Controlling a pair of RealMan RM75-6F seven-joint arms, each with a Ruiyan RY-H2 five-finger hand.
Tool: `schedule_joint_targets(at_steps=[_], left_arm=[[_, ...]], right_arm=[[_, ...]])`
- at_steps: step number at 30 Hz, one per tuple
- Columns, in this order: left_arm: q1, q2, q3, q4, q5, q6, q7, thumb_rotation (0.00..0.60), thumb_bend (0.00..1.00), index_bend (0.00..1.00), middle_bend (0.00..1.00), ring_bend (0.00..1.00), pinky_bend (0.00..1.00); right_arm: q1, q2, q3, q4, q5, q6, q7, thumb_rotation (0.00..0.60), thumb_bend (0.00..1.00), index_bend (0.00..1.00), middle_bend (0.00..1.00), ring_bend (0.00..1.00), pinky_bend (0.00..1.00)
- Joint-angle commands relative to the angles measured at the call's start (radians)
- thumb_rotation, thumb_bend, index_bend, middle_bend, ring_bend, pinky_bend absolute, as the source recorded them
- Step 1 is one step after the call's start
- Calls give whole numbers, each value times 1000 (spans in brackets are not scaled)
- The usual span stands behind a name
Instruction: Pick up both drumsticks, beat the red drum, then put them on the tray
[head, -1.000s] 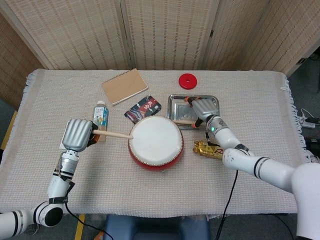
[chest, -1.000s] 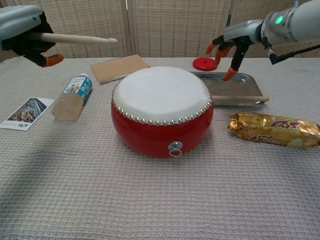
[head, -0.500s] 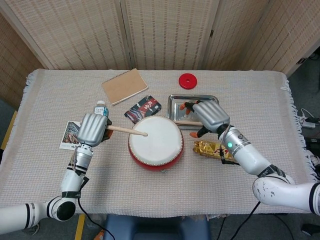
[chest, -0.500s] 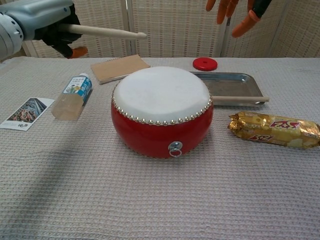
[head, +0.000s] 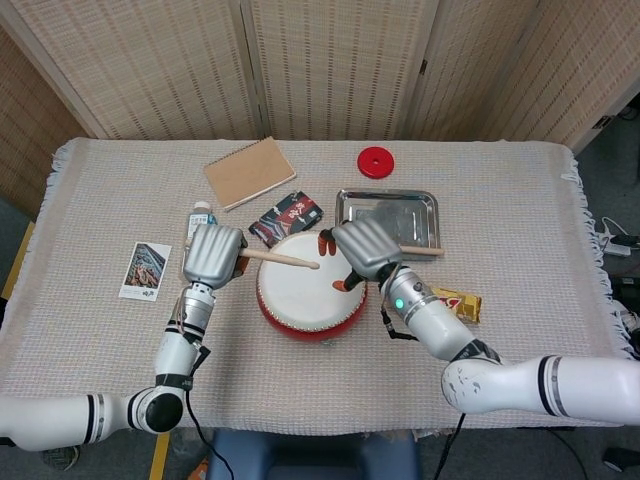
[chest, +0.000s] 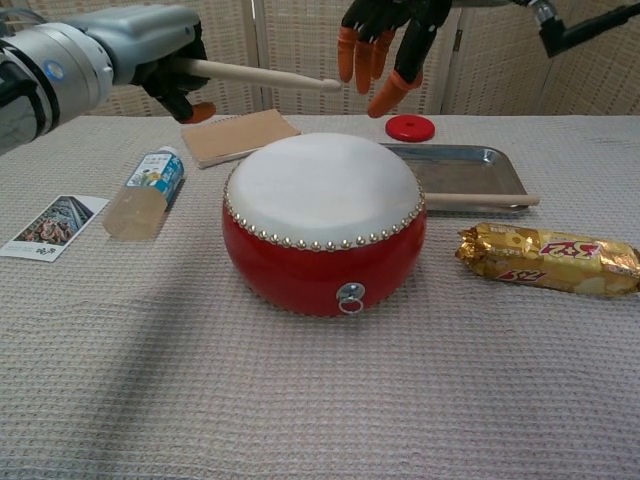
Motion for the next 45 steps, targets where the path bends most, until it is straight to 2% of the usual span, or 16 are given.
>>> schedule_joint_targets(at_steps=[1,7,16,26,38,45], left_arm=[[-12,-12,2,3,-13,15,17,600,426,979,1000,1000,1000],[-34,-33,5,19,-37,32,41,600,426,979,1000,1000,1000],[-56,-52,18,28,-45,49,65,600,424,977,1000,1000,1000],[-76,-67,24,29,-53,63,86,600,424,977,1000,1000,1000],[-89,-80,33,31,-51,71,92,600,425,977,1000,1000,1000],[-98,-89,38,35,-49,77,103,600,426,976,1000,1000,1000]], right_arm=[[40,-51,-1,27,51,44,-41,600,94,442,419,297,511],[82,-132,16,72,109,115,-86,600,94,463,454,319,512],[113,-215,62,135,163,153,-106,600,95,480,506,348,515],[152,-278,89,172,227,177,-167,600,95,500,522,360,521],[162,-336,112,209,238,216,-213,600,107,595,619,431,547],[166,-360,122,217,240,230,-241,600,171,633,651,470,559]])
